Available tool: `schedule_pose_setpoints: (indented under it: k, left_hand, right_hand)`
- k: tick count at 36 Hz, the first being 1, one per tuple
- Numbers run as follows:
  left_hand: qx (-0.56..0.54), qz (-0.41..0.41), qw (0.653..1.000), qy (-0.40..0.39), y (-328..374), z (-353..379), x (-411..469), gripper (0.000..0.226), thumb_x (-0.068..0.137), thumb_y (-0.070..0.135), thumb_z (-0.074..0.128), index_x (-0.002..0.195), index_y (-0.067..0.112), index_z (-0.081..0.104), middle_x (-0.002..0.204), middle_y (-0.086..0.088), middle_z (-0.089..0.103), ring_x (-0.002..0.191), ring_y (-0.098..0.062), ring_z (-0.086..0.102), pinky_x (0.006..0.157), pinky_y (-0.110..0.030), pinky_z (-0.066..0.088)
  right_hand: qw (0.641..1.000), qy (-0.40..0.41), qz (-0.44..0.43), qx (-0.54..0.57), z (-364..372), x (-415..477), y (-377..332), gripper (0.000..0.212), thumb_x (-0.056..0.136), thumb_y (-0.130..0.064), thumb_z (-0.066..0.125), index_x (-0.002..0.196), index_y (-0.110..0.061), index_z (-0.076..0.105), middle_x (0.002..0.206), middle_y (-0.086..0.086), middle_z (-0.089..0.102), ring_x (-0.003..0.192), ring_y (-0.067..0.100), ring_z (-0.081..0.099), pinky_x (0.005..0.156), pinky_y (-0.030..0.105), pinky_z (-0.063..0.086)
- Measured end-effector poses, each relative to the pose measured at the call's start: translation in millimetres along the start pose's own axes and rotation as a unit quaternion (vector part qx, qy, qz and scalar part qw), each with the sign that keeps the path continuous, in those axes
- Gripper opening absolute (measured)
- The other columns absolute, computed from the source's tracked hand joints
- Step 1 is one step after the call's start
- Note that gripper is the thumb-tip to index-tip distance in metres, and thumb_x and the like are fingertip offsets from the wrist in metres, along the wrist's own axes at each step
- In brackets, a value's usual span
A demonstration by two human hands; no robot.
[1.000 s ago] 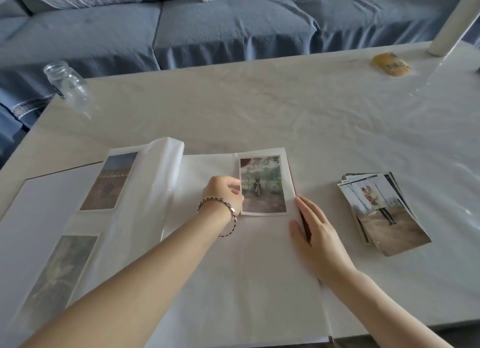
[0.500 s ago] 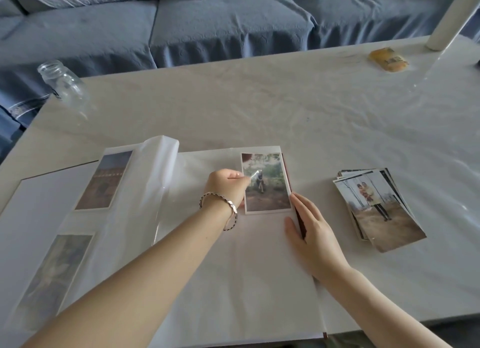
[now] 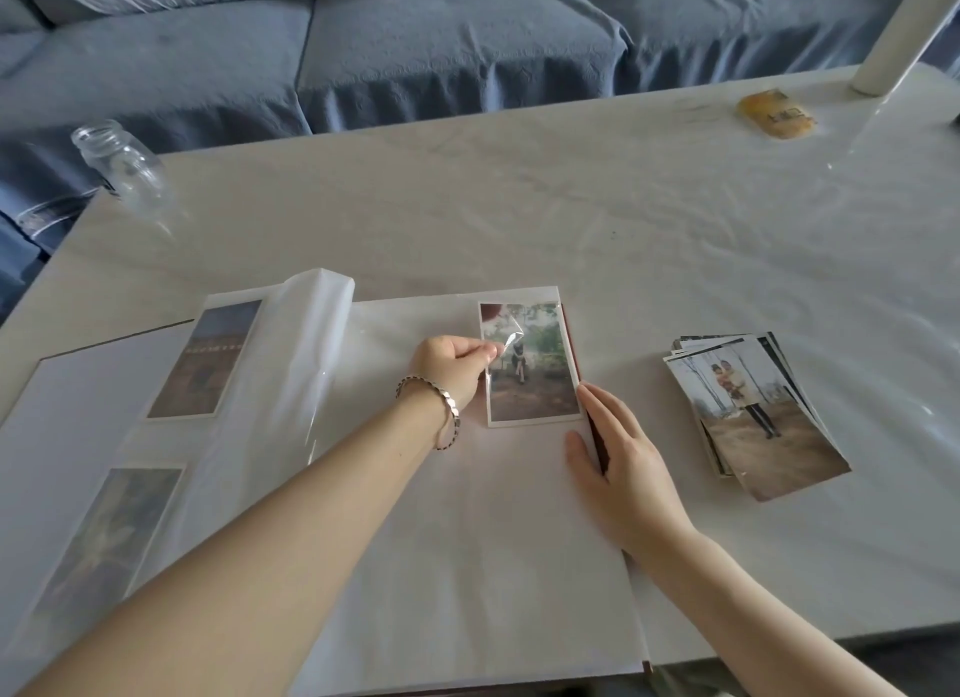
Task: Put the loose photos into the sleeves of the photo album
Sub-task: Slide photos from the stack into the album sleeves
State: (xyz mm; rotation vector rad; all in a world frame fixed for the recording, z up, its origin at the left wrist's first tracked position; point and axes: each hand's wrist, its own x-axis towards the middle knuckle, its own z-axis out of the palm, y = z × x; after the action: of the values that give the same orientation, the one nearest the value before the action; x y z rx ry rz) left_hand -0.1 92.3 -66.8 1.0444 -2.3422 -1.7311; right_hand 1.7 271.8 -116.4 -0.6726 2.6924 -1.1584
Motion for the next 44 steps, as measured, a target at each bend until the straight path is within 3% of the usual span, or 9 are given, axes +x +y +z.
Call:
schedule_pose_setpoints:
  k: [5, 9, 12, 17, 20, 25, 28, 37, 44]
  left_hand:
    - [0.002, -0.014, 1.0, -0.027, 1, -1, 4, 0.018, 0.09, 0.011, 0.059, 0.078, 0.018, 0.069, 0.084, 0.002, 0.066, 0.088, -0.013, 0.059, 0.09, -0.027, 0.047]
    - [0.077, 0.001, 0.997, 0.025, 8, 6, 2, 0.021, 0.085, 0.013, 0.061, 0.064, 0.015, 0.063, 0.066, 0.003, 0.059, 0.071, -0.016, 0.053, 0.06, -0.02, 0.041]
    - [0.114, 0.02, 0.988, 0.1, 12, 11, -3, 0.016, 0.081, 0.013, 0.062, 0.065, 0.013, 0.064, 0.073, 0.0, 0.065, 0.076, -0.019, 0.058, 0.062, -0.02, 0.037]
    - [0.136, 0.018, 0.979, 0.152, 12, 11, -6, 0.013, 0.08, 0.008, 0.061, 0.069, 0.012, 0.066, 0.09, -0.006, 0.072, 0.076, -0.021, 0.057, 0.064, -0.02, 0.036]
    - [0.139, 0.008, 0.978, 0.157, 12, 11, -5, 0.016, 0.08, 0.008, 0.062, 0.065, 0.014, 0.063, 0.091, -0.006, 0.072, 0.071, -0.018, 0.053, 0.056, -0.022, 0.033]
    - [0.066, -0.055, 0.987, 0.134, 17, 12, 0, 0.008, 0.078, 0.007, 0.064, 0.073, 0.013, 0.067, 0.075, -0.004, 0.065, 0.073, -0.021, 0.056, 0.066, -0.021, 0.039]
    - [-0.014, -0.099, 0.986, 0.13, 13, 15, 4, 0.013, 0.076, 0.004, 0.067, 0.067, 0.012, 0.061, 0.062, 0.001, 0.056, 0.066, -0.021, 0.055, 0.061, -0.021, 0.043]
    - [0.135, 0.085, 0.978, 0.136, 8, 10, -13, 0.05, 0.084, 0.0, 0.053, 0.13, 0.014, 0.04, 0.124, -0.006, 0.048, 0.114, -0.024, 0.049, 0.093, -0.033, 0.041]
    - [0.122, 0.186, 0.974, 0.045, 9, 5, -36, 0.023, 0.081, -0.001, 0.058, 0.092, 0.019, 0.056, 0.099, 0.003, 0.06, 0.089, -0.008, 0.054, 0.084, -0.021, 0.044]
  right_hand:
    - [1.0, 0.006, -0.003, 0.0, 0, -1, -1, 0.049, 0.093, -0.016, 0.052, 0.14, -0.012, 0.04, 0.144, -0.007, 0.039, 0.126, 0.001, 0.035, 0.089, -0.01, 0.011]
    - [1.0, -0.008, -0.002, -0.008, -2, 0, -3, 0.049, 0.094, -0.017, 0.05, 0.141, -0.013, 0.038, 0.145, -0.007, 0.036, 0.127, 0.002, 0.034, 0.088, -0.01, 0.009]
    - [0.999, -0.033, -0.009, -0.022, -9, 0, -3, 0.047, 0.094, -0.019, 0.051, 0.139, -0.014, 0.041, 0.145, -0.007, 0.036, 0.128, 0.005, 0.036, 0.091, -0.007, 0.012]
    - [0.993, 0.045, -0.041, -0.1, -38, -1, 2, 0.037, 0.075, 0.002, 0.07, 0.112, -0.004, 0.065, 0.126, 0.012, 0.056, 0.11, 0.029, 0.059, 0.092, 0.029, 0.042]
    - [0.98, 0.089, -0.026, -0.177, -60, -2, 11, 0.041, 0.067, 0.004, 0.076, 0.106, -0.001, 0.066, 0.122, 0.02, 0.058, 0.108, 0.04, 0.058, 0.092, 0.048, 0.043]
    - [0.963, 0.031, 0.096, -0.249, -90, 1, 20, 0.059, 0.084, -0.034, 0.064, 0.136, -0.014, 0.045, 0.146, 0.008, 0.037, 0.135, 0.026, 0.032, 0.109, 0.033, 0.02]
    - [0.956, 0.008, 0.116, -0.27, -99, 1, 20, 0.062, 0.086, -0.044, 0.058, 0.14, -0.021, 0.038, 0.141, -0.003, 0.042, 0.13, 0.018, 0.037, 0.101, 0.025, 0.026]
    - [0.957, -0.016, 0.109, -0.269, -106, 4, 27, 0.04, 0.093, -0.04, 0.045, 0.13, -0.024, 0.05, 0.129, -0.009, 0.051, 0.115, 0.018, 0.05, 0.082, 0.027, 0.039]
    - [0.954, -0.028, 0.133, -0.266, -106, 5, 25, 0.039, 0.092, -0.031, 0.046, 0.129, -0.024, 0.052, 0.127, -0.006, 0.054, 0.112, 0.021, 0.05, 0.075, 0.025, 0.036]
